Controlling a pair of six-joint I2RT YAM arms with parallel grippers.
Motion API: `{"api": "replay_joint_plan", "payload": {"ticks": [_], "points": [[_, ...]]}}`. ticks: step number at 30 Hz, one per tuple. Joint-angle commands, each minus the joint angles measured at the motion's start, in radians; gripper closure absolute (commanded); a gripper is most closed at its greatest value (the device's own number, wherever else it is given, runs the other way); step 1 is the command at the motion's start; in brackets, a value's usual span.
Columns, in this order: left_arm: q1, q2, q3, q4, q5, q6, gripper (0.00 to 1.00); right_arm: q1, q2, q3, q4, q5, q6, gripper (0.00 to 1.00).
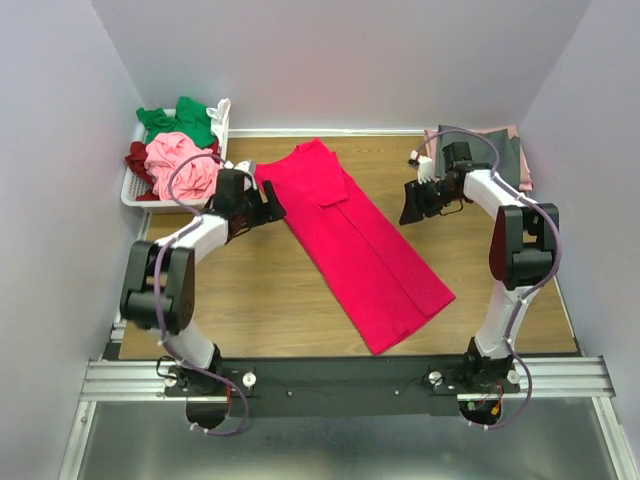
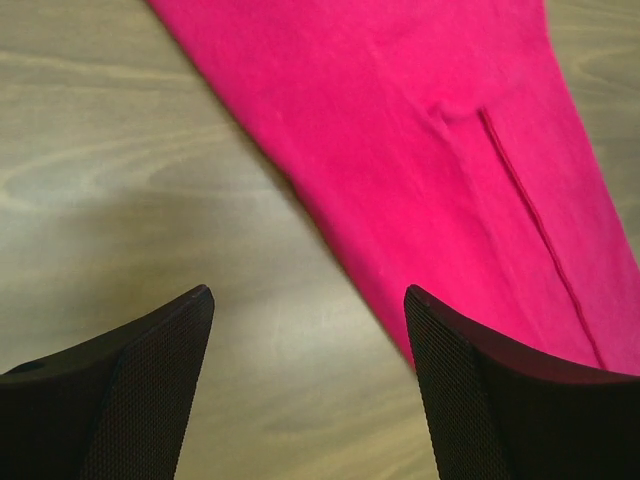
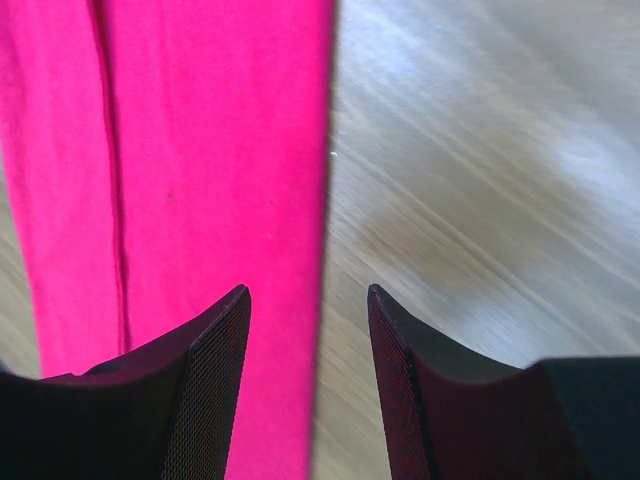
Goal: Fold and stack the t-shirts
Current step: Fold the tshirt
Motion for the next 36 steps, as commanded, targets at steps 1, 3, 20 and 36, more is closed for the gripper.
{"api": "replay_joint_plan", "payload": {"ticks": [1, 3, 20, 36], "points": [[0.002, 0.165, 0.156, -0.057, -0.044, -0.072, 0.16, 0.011, 0.054, 0.035, 0.021, -0.092, 0.031, 0.42], [0.002, 0.254, 0.230, -0.080, -0.088, -0.093, 0.16, 0.011, 0.070, 0.021, 0.031, -0.093, 0.029, 0.42], [0.002, 0.618, 0.699, -0.367, -0.297, -0.079, 0.65, 0.011, 0.043, -0.052, 0.054, -0.116, 0.018, 0.42], [0.030, 0.761, 1.056, -0.554, -0.346, 0.028, 0.80, 0.011, 0.105, -0.083, 0.060, -0.138, 0.035, 0.42]]}}
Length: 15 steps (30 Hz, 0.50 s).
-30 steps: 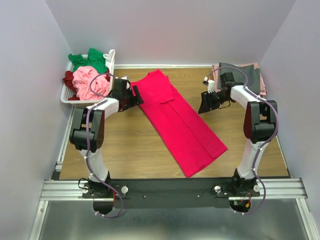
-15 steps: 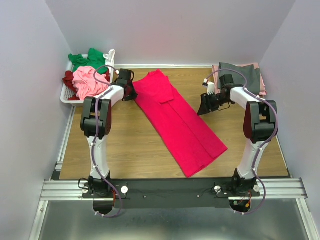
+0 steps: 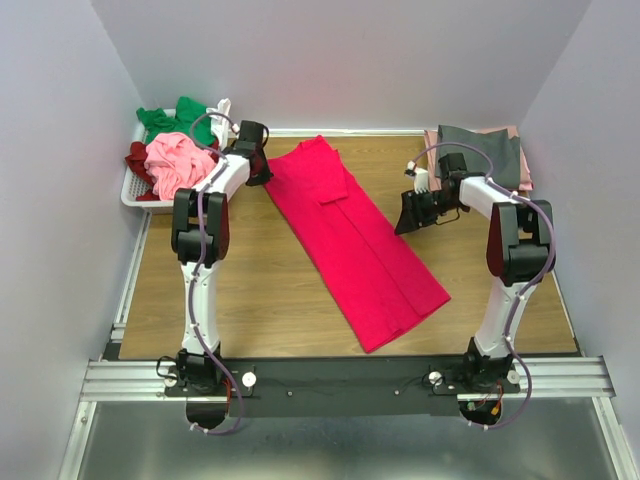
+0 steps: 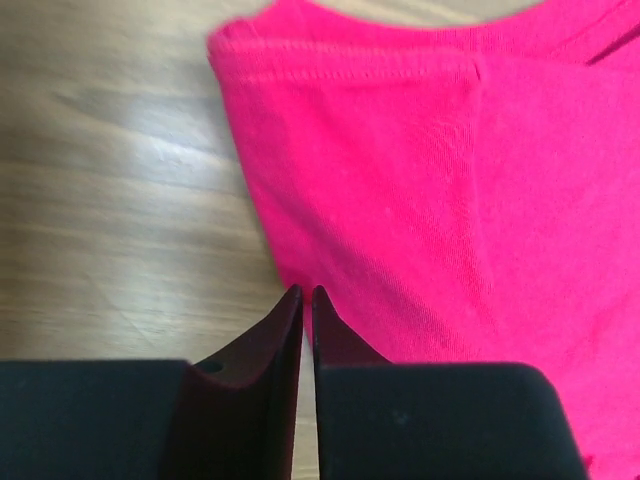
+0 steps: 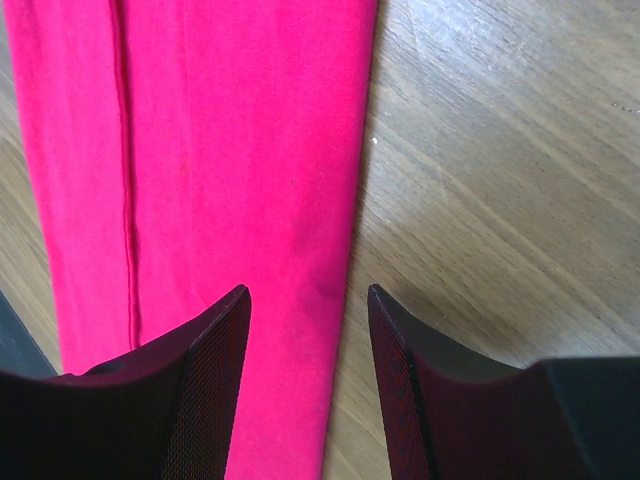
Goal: Fold and stack the t-shirts
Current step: Fold the tshirt
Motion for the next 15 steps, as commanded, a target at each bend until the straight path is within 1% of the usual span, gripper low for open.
{"api": "replay_joint_plan", "payload": {"ticks": [1, 3, 4, 6, 8, 9, 10, 11, 12, 13, 14, 15], "points": [[0.011, -0.031, 0.045, -0.057, 0.004, 0.065, 0.67, 0.000, 0.039, -0.015, 0.014, -0.038, 0.018, 0.42], [0.011, -0.072, 0.029, -0.054, 0.024, 0.080, 0.57, 0.001, 0.042, -0.018, 0.016, -0.046, 0.022, 0.43], [0.011, -0.099, 0.017, -0.047, 0.050, 0.094, 0.49, 0.001, 0.045, -0.023, 0.016, -0.044, 0.024, 0.43], [0.011, -0.204, -0.041, -0.010, 0.067, 0.120, 0.41, 0.001, 0.053, -0.027, 0.018, -0.029, 0.031, 0.44], [0.011, -0.290, -0.096, 0.029, 0.079, 0.145, 0.36, 0.001, 0.062, -0.030, 0.021, -0.015, 0.036, 0.45], [0.011, -0.386, -0.168, 0.077, 0.114, 0.171, 0.31, 0.001, 0.071, -0.030, 0.021, -0.003, 0.045, 0.48], [0.011, -0.434, -0.208, 0.108, 0.120, 0.186, 0.29, 0.001, 0.077, -0.032, 0.022, -0.001, 0.047, 0.50], [0.011, -0.540, -0.252, 0.169, 0.131, 0.206, 0.27, 0.001, 0.080, -0.037, 0.022, 0.000, 0.047, 0.51], [0.011, -0.592, -0.344, 0.203, 0.142, 0.223, 0.24, 0.001, 0.085, -0.037, 0.022, 0.014, 0.048, 0.51], [0.011, -0.646, -0.395, 0.237, 0.144, 0.226, 0.17, 0.001, 0.086, -0.040, 0.024, 0.020, 0.048, 0.51], [0.012, -0.741, -0.485, 0.295, 0.148, 0.226, 0.13, 0.001, 0.089, -0.041, 0.024, 0.031, 0.047, 0.53], [0.012, -0.786, -0.526, 0.321, 0.168, 0.229, 0.11, 0.001, 0.091, -0.041, 0.022, 0.038, 0.045, 0.54]]}}
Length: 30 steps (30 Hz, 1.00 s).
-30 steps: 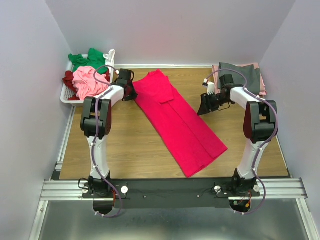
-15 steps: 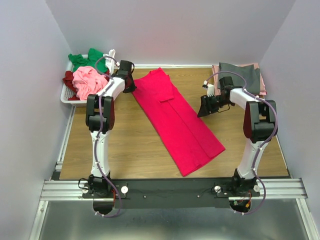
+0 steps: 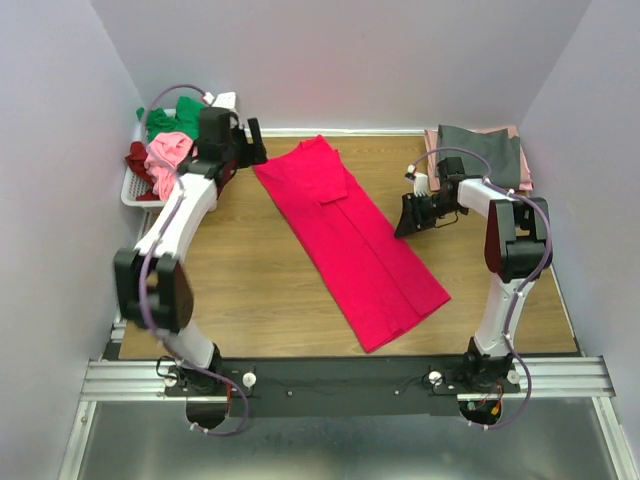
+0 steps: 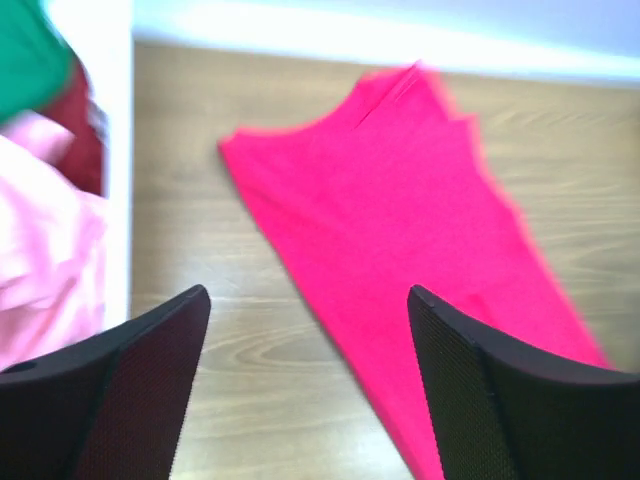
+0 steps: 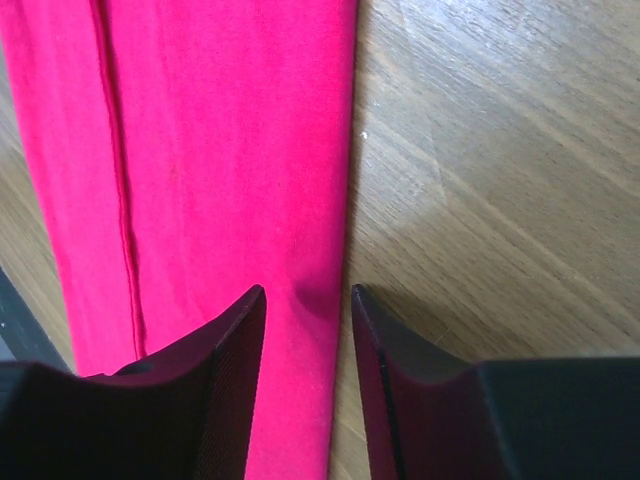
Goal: Fold and stack the t-shirts
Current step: Fold the tshirt
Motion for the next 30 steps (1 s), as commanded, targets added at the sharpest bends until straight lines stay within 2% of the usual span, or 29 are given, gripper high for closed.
{"api": "replay_joint_plan", "payload": {"ticks": [1, 4, 9, 14, 20, 23, 24, 25, 27, 29, 30], "points": [[0.005, -0.217, -0.176, 0.190, 0.122, 0.054, 0.06, 0.002, 0.051, -0.031, 0.006, 0.067, -0.001, 0.54], [0.006, -0.355, -0.288, 0.255, 0.254, 0.042, 0.05, 0.002, 0.054, -0.034, -0.003, 0.081, -0.013, 0.64], [0.003, -0.472, -0.449, 0.319, 0.434, 0.022, 0.09, 0.002, 0.041, -0.045, -0.021, 0.085, -0.028, 0.70], [-0.018, -0.568, -0.555, 0.321, 0.495, 0.038, 0.16, 0.004, 0.010, -0.086, -0.050, 0.087, -0.053, 0.87], [-0.043, -0.656, -0.648, 0.310, 0.482, 0.069, 0.16, 0.011, -0.070, -0.183, -0.072, 0.114, -0.096, 0.91], [-0.049, -0.702, -0.671, 0.309, 0.465, 0.092, 0.16, 0.011, -0.116, -0.185, -0.073, 0.145, -0.099, 0.89], [-0.050, -0.723, -0.678, 0.304, 0.460, 0.098, 0.16, 0.011, -0.127, -0.176, -0.076, 0.148, -0.099, 0.84], [-0.053, -0.742, -0.683, 0.307, 0.451, 0.107, 0.16, 0.010, -0.145, -0.166, -0.081, 0.154, -0.099, 0.70], [-0.055, -0.762, -0.706, 0.316, 0.443, 0.114, 0.16, 0.010, -0.159, -0.102, -0.079, 0.196, -0.099, 0.57], [-0.057, -0.783, -0.729, 0.351, 0.443, 0.118, 0.15, 0.011, -0.134, -0.026, -0.081, 0.211, -0.091, 0.48], [-0.057, -0.788, -0.752, 0.364, 0.440, 0.120, 0.15, 0.010, -0.110, 0.019, -0.081, 0.202, -0.082, 0.48]]}}
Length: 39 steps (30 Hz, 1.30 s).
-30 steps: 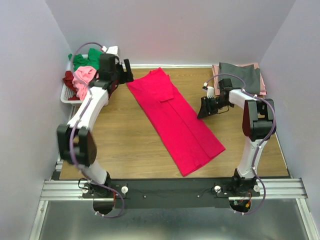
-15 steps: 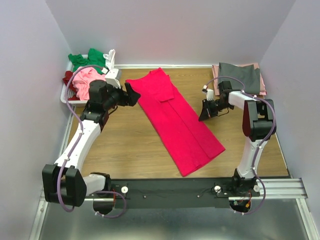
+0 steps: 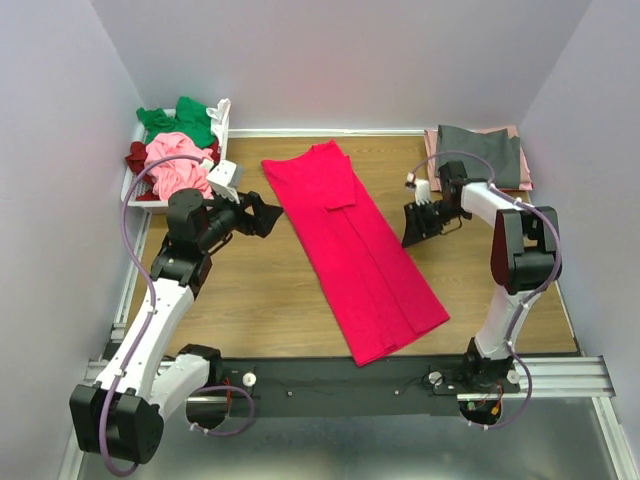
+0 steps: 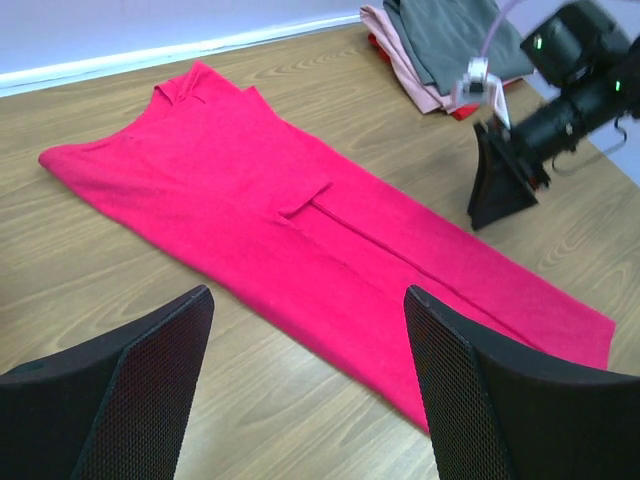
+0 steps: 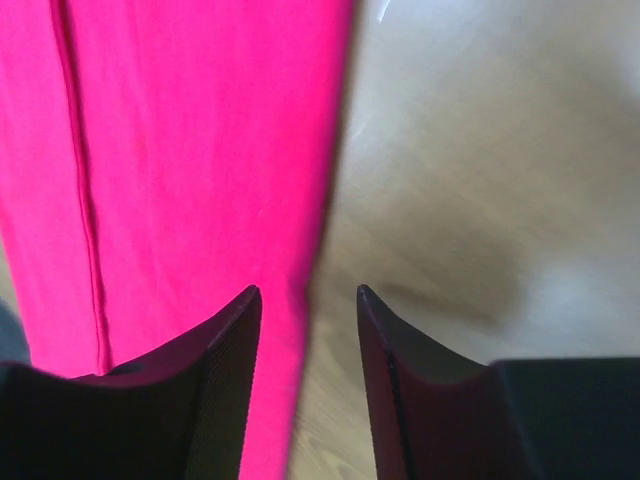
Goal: Fold and stack the t-shirts
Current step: Fold the tshirt
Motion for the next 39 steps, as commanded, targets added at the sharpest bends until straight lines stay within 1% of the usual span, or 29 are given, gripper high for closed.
{"api": "replay_joint_plan", "payload": {"ticks": [1, 2, 3, 4, 5, 6, 7, 8, 9, 10, 11, 12, 14, 15, 16, 20, 23, 24, 27, 29, 30, 35, 36, 38, 39], "points": [[-0.006, -0.037, -0.060, 0.072, -0.010, 0.030, 0.15, 0.003, 0.043, 0.224, 0.001, 0.055, 0.018, 0.48], [-0.006, -0.038, -0.066, 0.082, -0.015, 0.031, 0.15, 0.001, 0.114, 0.274, 0.003, 0.026, 0.030, 0.48], [-0.006, -0.037, -0.059, 0.076, -0.028, 0.037, 0.15, 0.006, 0.152, 0.325, 0.003, -0.049, 0.047, 0.48], [-0.006, -0.038, -0.055, 0.074, -0.039, 0.040, 0.15, 0.006, 0.194, 0.386, 0.005, -0.091, 0.067, 0.48], [-0.006, -0.038, -0.057, 0.073, -0.050, 0.045, 0.15, 0.012, 0.247, 0.497, 0.006, -0.126, 0.129, 0.48], [-0.006, -0.045, -0.058, 0.074, -0.059, 0.048, 0.15, 0.023, 0.339, 0.568, 0.021, -0.165, 0.169, 0.48], [-0.004, -0.046, -0.058, 0.074, -0.074, 0.050, 0.15, 0.030, 0.394, 0.694, 0.038, -0.168, 0.259, 0.48], [-0.006, -0.048, -0.060, 0.073, -0.084, 0.048, 0.15, 0.038, 0.438, 0.768, 0.046, -0.174, 0.295, 0.48], [-0.006, -0.049, -0.062, 0.079, -0.097, 0.050, 0.15, 0.050, 0.518, 0.828, 0.060, -0.170, 0.333, 0.48], [-0.006, -0.049, -0.063, 0.079, -0.107, 0.054, 0.15, 0.058, 0.553, 0.885, 0.075, -0.150, 0.436, 0.48], [-0.006, -0.046, -0.063, 0.077, -0.114, 0.054, 0.15, 0.064, 0.588, 0.953, 0.089, -0.130, 0.478, 0.48], [-0.006, -0.039, -0.062, 0.076, -0.128, 0.059, 0.15, 0.075, 0.628, 1.073, 0.101, -0.102, 0.510, 0.48], [-0.006, -0.031, -0.060, 0.074, -0.136, 0.060, 0.15, 0.081, 0.703, 1.155, 0.139, -0.088, 0.614, 0.48], [-0.006, -0.022, -0.058, 0.074, -0.136, 0.060, 0.15, 0.083, 0.720, 1.172, 0.209, -0.076, 0.651, 0.48], [-0.006, -0.019, -0.057, 0.074, -0.137, 0.063, 0.15, 0.086, 0.732, 1.192, 0.245, -0.059, 0.724, 0.48], [-0.006, 0.001, -0.057, 0.074, -0.147, 0.062, 0.15, 0.106, 0.818, 1.261, 0.378, -0.033, 0.837, 0.50], [-0.006, 0.023, -0.057, 0.073, -0.147, 0.065, 0.15, 0.126, 0.878, 1.299, 0.419, -0.005, 0.890, 0.51], [-0.006, 0.026, -0.054, 0.071, -0.148, 0.065, 0.15, 0.130, 0.904, 1.305, 0.428, -0.004, 0.906, 0.53], [-0.006, 0.034, -0.055, 0.073, -0.150, 0.063, 0.16, 0.138, 0.949, 1.327, 0.455, -0.005, 0.964, 0.54], [-0.006, 0.034, -0.057, 0.073, -0.150, 0.065, 0.16, 0.136, 0.964, 1.336, 0.472, -0.008, 0.992, 0.55], [-0.006, 0.037, -0.058, 0.076, -0.150, 0.063, 0.15, 0.139, 0.969, 1.332, 0.488, 0.001, 0.998, 0.57], [-0.004, 0.043, -0.055, 0.071, -0.157, 0.063, 0.16, 0.139, 0.987, 1.336, 0.529, -0.027, 1.050, 0.59], [-0.006, 0.041, -0.057, 0.071, -0.159, 0.062, 0.15, 0.139, 0.989, 1.339, 0.534, -0.036, 1.056, 0.62], [-0.006, 0.038, -0.058, 0.071, -0.163, 0.062, 0.16, 0.139, 0.993, 1.339, 0.538, -0.053, 1.067, 0.64], [-0.006, 0.038, -0.057, 0.071, -0.165, 0.060, 0.16, 0.138, 0.992, 1.338, 0.543, -0.056, 1.070, 0.68]]}}
